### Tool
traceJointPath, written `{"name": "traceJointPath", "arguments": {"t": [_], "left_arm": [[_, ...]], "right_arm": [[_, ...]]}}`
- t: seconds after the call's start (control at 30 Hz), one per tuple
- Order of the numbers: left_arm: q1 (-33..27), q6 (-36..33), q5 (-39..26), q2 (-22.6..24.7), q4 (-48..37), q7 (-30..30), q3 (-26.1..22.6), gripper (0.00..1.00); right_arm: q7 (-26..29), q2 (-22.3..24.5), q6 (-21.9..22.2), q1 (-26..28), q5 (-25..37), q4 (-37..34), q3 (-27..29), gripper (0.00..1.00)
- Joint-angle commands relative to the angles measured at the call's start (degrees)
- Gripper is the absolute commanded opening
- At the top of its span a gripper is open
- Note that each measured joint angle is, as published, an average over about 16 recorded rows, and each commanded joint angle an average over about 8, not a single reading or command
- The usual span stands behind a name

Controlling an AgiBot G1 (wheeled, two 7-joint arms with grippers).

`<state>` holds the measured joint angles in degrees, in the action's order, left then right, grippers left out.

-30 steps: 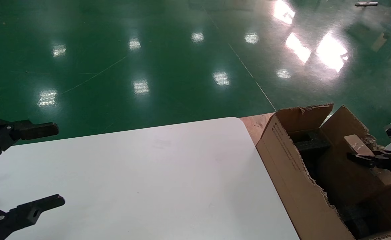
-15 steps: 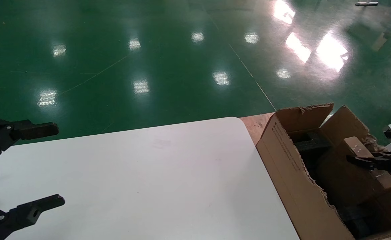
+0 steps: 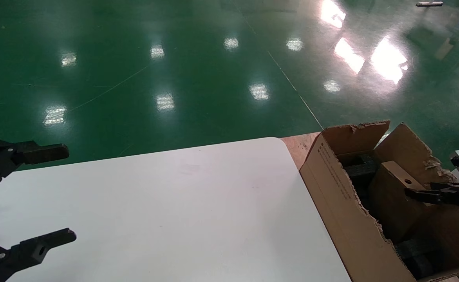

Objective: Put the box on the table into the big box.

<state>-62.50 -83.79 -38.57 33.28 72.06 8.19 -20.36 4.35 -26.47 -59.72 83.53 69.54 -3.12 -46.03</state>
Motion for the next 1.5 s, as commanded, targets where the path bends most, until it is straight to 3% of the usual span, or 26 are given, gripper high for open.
{"name": "traceJointPath", "arguments": {"t": [0.03, 0.4, 0.63, 0.97, 1.23, 1.5], "left_arm": [[0.0, 0.0, 0.0, 0.0, 0.0, 0.0, 0.0, 1.0], [0.0, 0.0, 0.0, 0.0, 0.0, 0.0, 0.0, 1.0], [0.0, 0.0, 0.0, 0.0, 0.0, 0.0, 0.0, 1.0], [0.0, 0.0, 0.0, 0.0, 0.0, 0.0, 0.0, 1.0], [0.0, 0.0, 0.0, 0.0, 0.0, 0.0, 0.0, 1.0], [0.0, 0.0, 0.0, 0.0, 0.0, 0.0, 0.0, 1.0]], "right_arm": [[0.0, 0.0, 0.0, 0.0, -0.1, 0.0, 0.0, 1.0], [-1.8, 0.1, -1.0, 1.0, -1.1, 1.8, 0.7, 1.0], [-6.5, 1.6, -6.1, 2.7, -4.6, 6.7, 3.1, 1.0], [-8.5, 2.8, -11.9, 3.4, -8.6, 12.9, 5.6, 1.0], [-9.6, 3.3, -16.3, 1.9, -13.4, 22.2, 8.0, 1.0], [-7.5, 3.6, -17.2, -1.7, -18.6, 38.3, 9.9, 1.0]]}}
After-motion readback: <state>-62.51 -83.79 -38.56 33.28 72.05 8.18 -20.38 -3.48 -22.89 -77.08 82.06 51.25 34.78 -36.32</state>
